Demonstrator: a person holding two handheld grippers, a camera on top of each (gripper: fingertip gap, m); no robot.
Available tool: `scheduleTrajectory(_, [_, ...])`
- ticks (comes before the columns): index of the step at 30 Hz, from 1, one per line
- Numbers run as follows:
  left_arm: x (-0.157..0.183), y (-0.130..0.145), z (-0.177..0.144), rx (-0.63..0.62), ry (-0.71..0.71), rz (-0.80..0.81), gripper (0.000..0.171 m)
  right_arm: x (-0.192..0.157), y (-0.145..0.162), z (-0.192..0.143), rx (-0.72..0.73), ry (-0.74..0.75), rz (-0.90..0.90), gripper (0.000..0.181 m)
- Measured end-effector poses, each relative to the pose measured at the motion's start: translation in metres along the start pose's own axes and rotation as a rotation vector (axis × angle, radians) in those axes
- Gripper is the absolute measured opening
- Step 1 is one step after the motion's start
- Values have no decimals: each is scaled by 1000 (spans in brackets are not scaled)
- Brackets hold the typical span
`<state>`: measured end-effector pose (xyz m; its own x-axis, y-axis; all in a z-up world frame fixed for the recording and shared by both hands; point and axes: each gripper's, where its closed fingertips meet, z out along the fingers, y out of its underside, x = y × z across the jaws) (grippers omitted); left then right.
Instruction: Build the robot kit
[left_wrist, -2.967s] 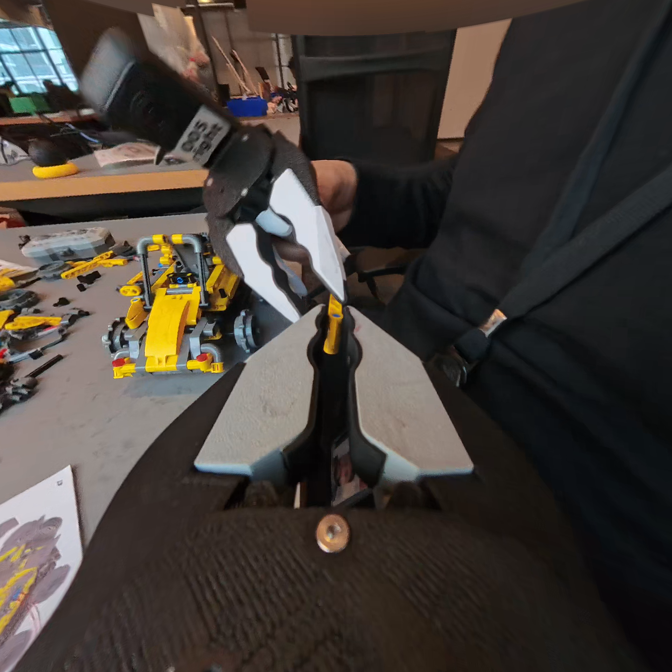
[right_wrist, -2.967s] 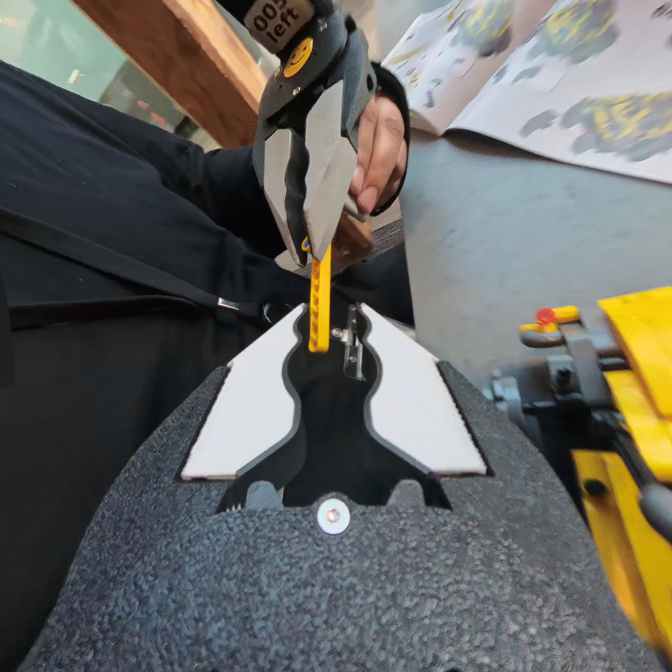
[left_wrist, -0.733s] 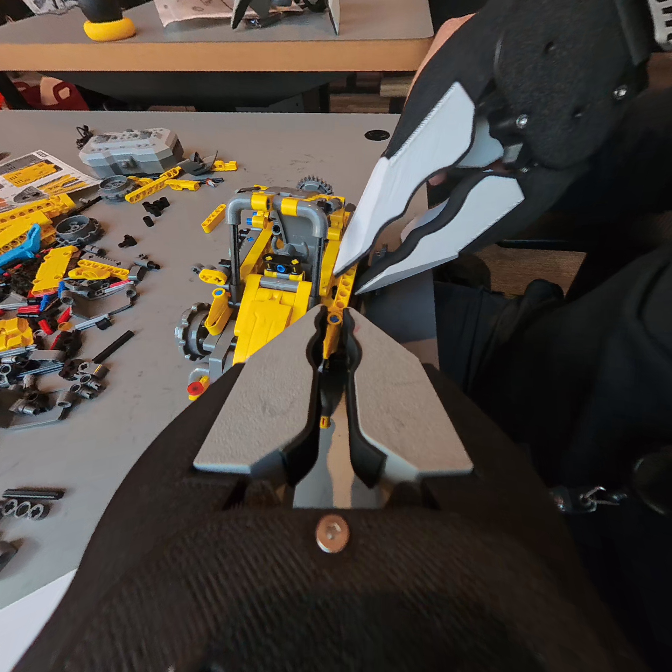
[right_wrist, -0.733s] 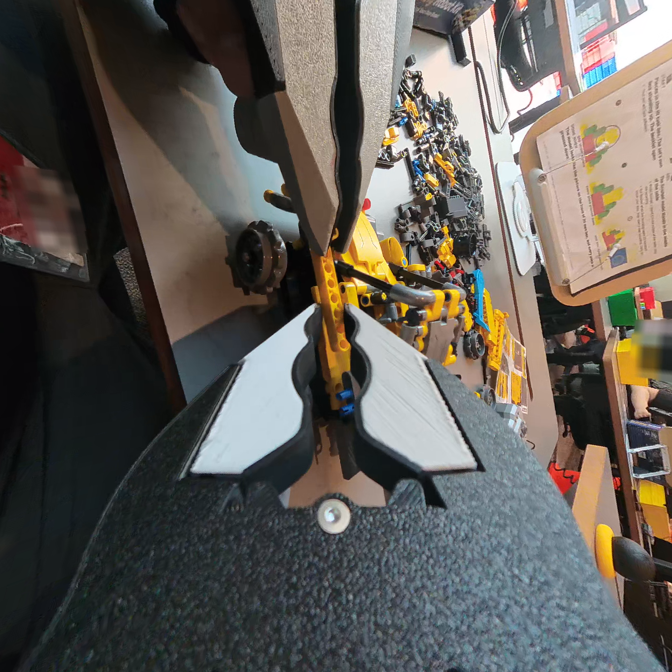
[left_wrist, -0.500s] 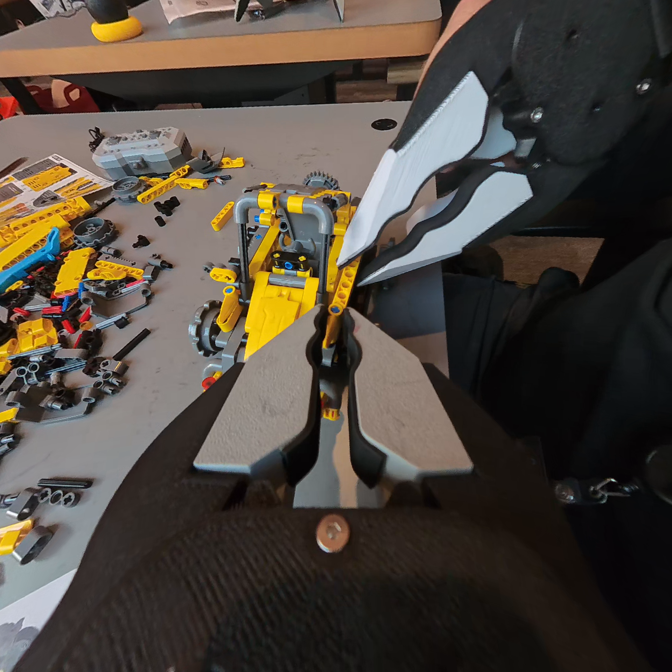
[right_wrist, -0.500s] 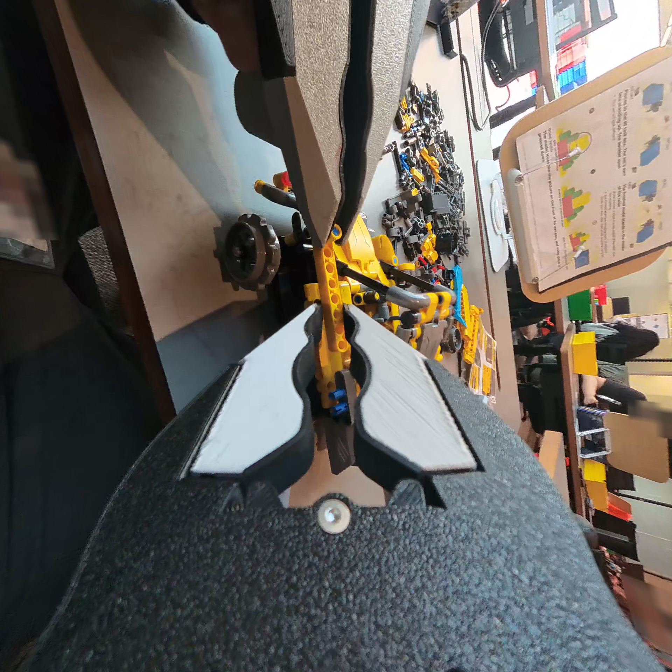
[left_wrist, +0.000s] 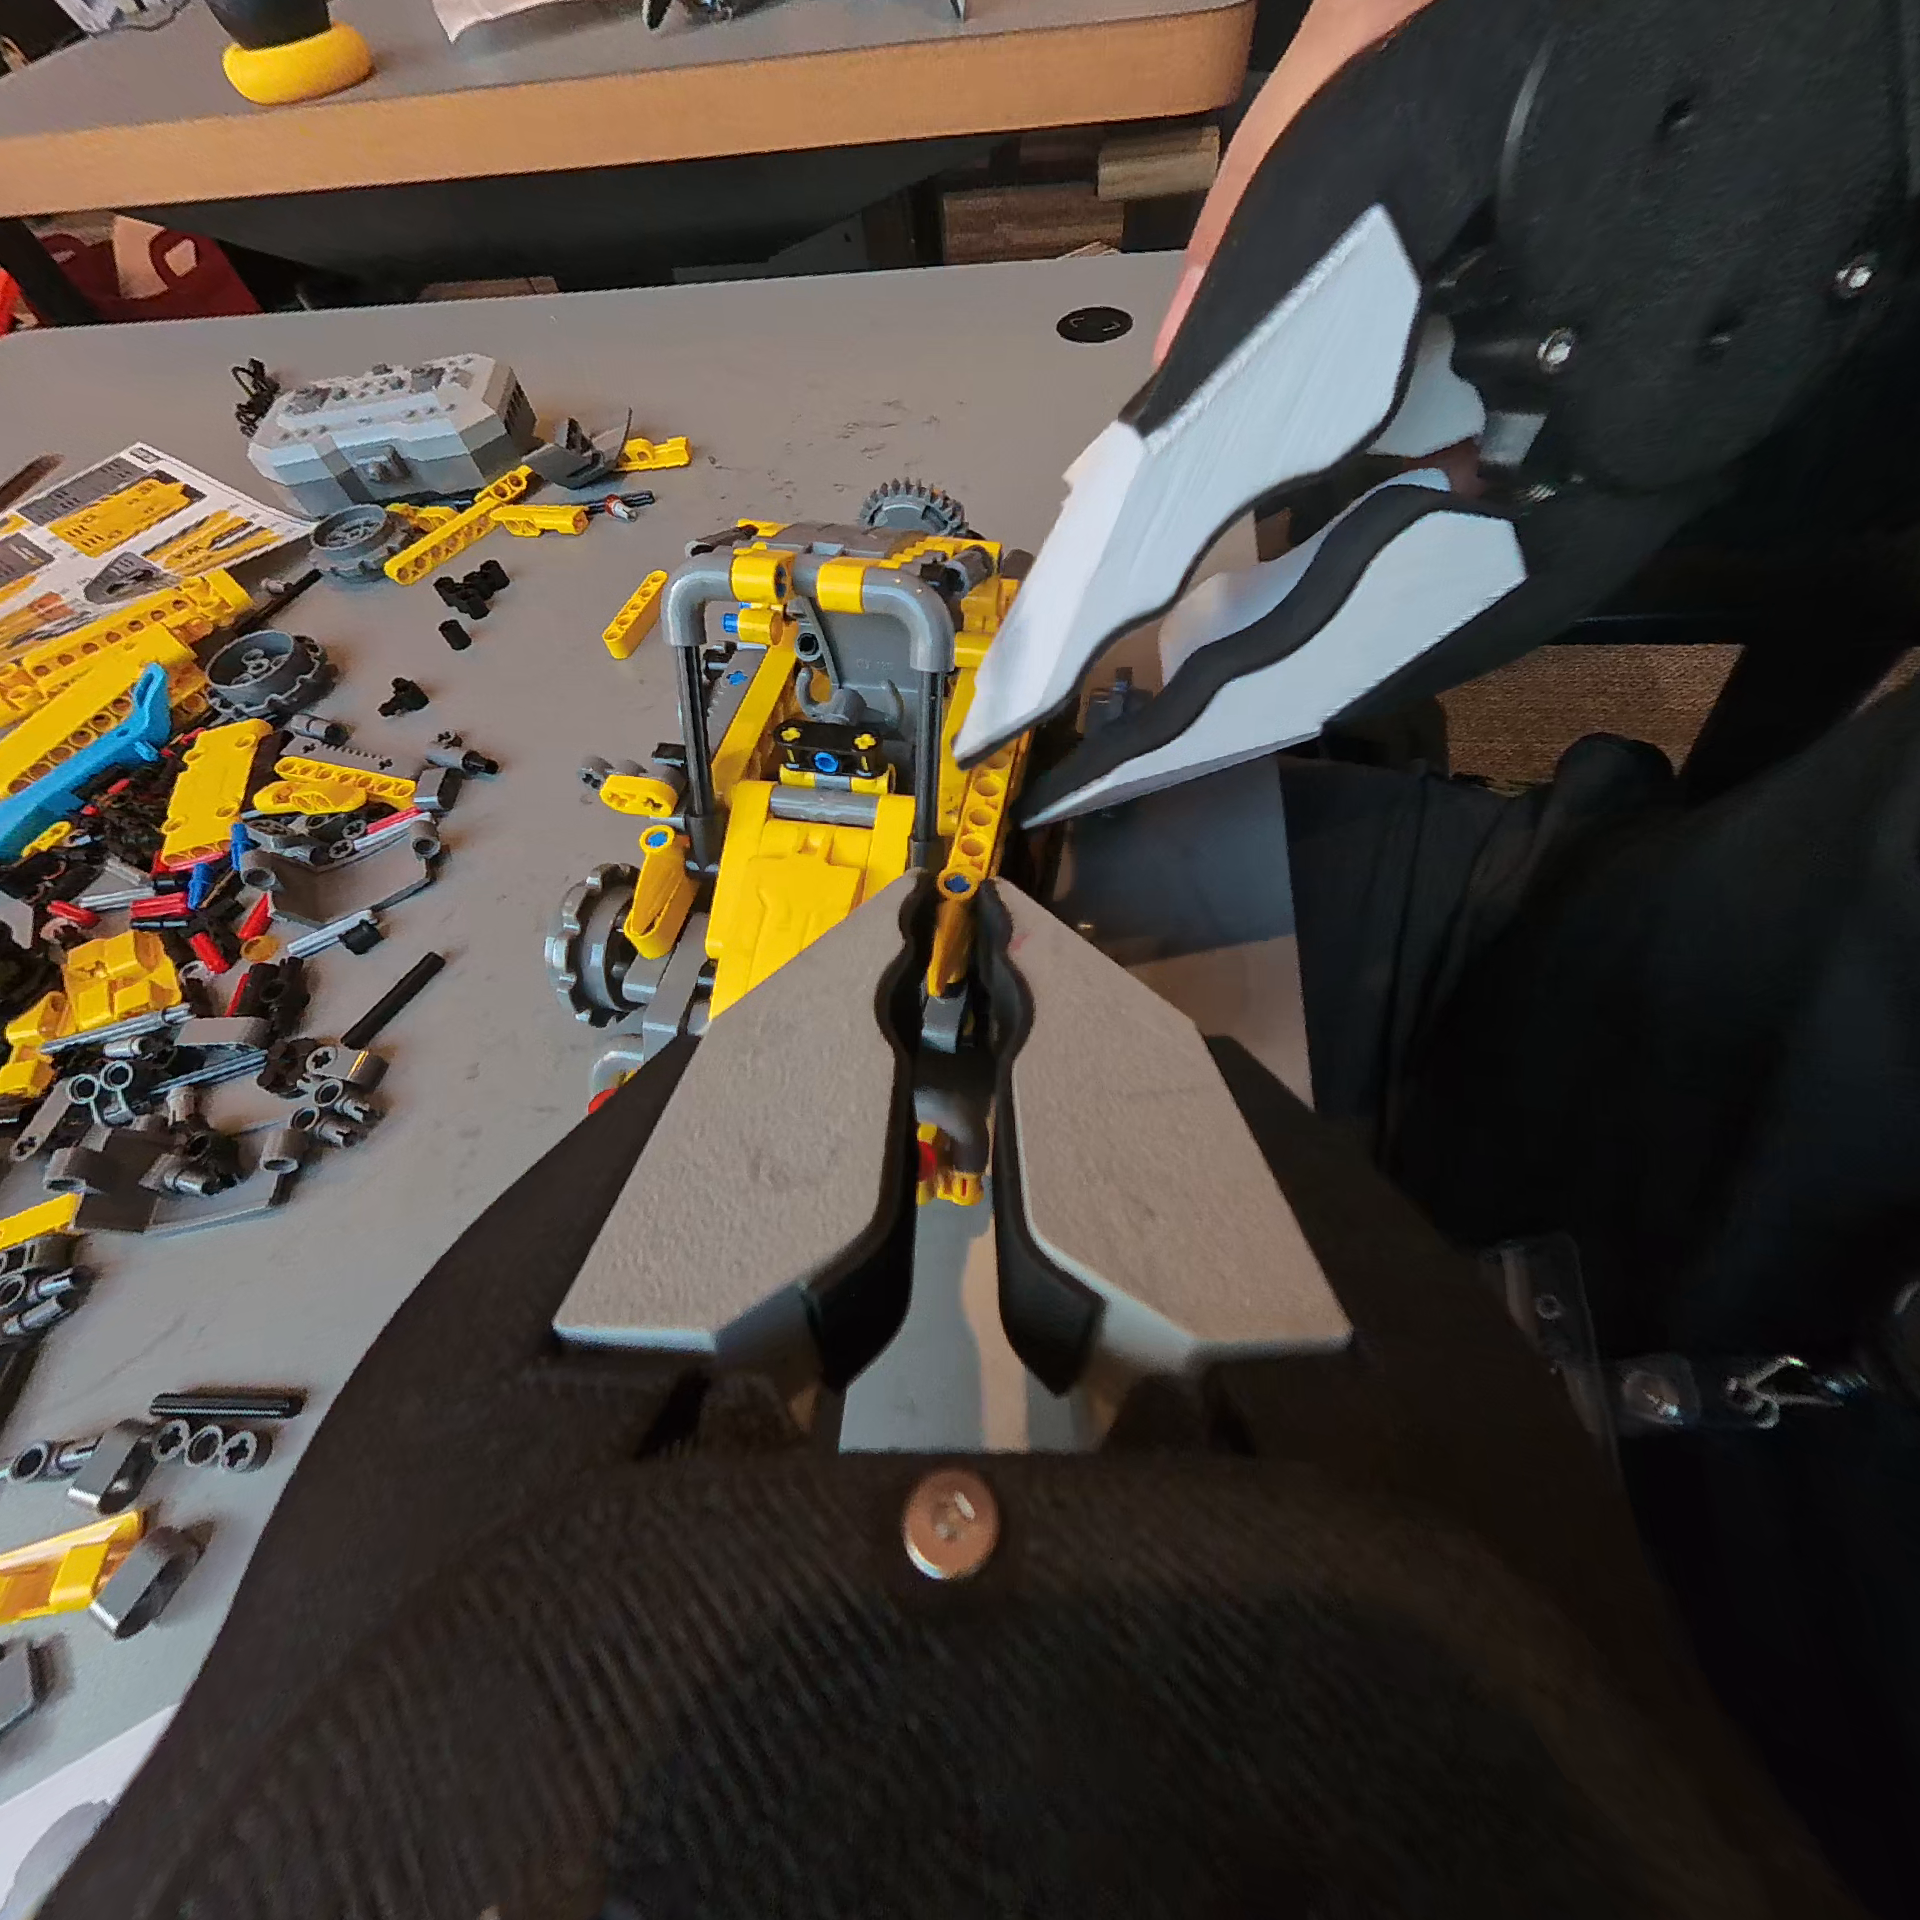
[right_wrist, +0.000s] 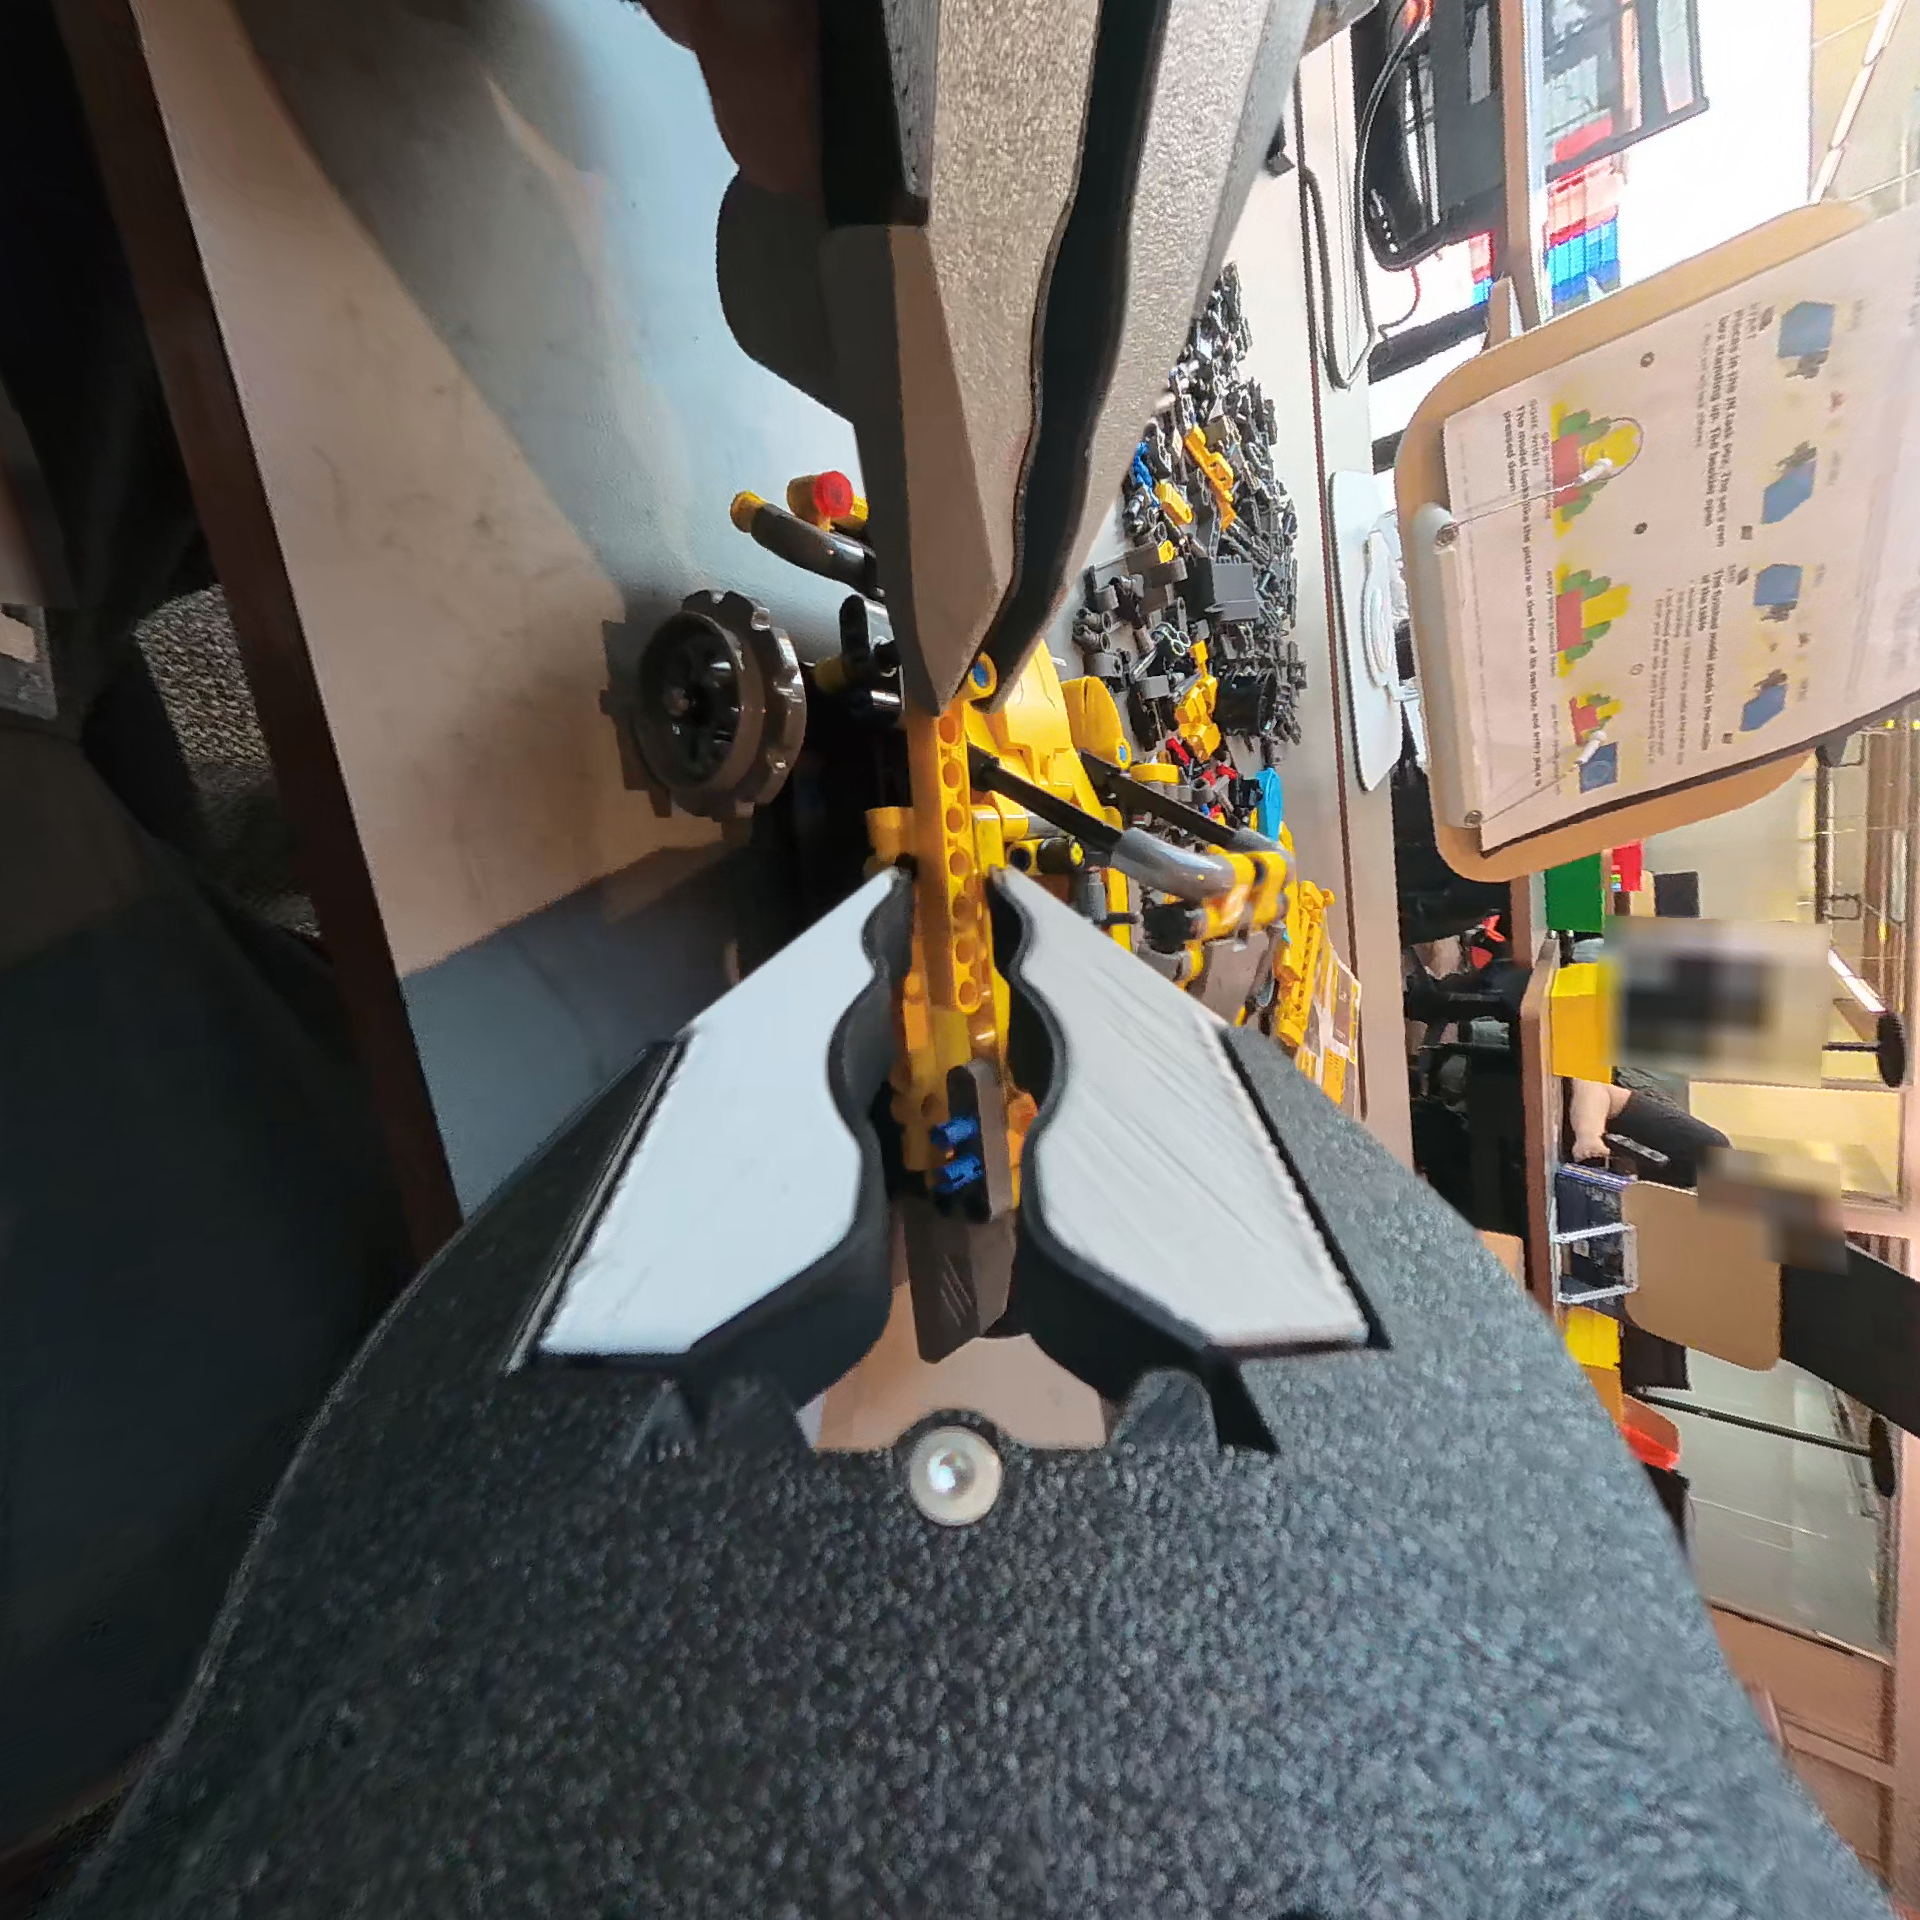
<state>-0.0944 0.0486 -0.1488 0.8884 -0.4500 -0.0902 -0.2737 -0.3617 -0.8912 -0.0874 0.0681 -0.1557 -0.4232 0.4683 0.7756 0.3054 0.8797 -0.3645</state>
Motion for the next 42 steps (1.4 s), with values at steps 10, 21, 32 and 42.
scheduleTrajectory(10, [-2, 1, 0, -2, 20, -13, 3, 0, 0, 2, -24, -26, -75, 12])
scheduleTrajectory(21, [-7, 2, -1, -34, 74, -15, 3, 4, 0, 1, -9, -56, -25, 11])
scheduleTrajectory(32, [-7, 2, 0, -39, 91, 3, 3, 6, 1, -15, 58, -65, 85, 17])
scheduleTrajectory(42, [-9, 2, -1, -63, 50, 32, 4, 3, -1, 5, -10, -58, -90, 10])
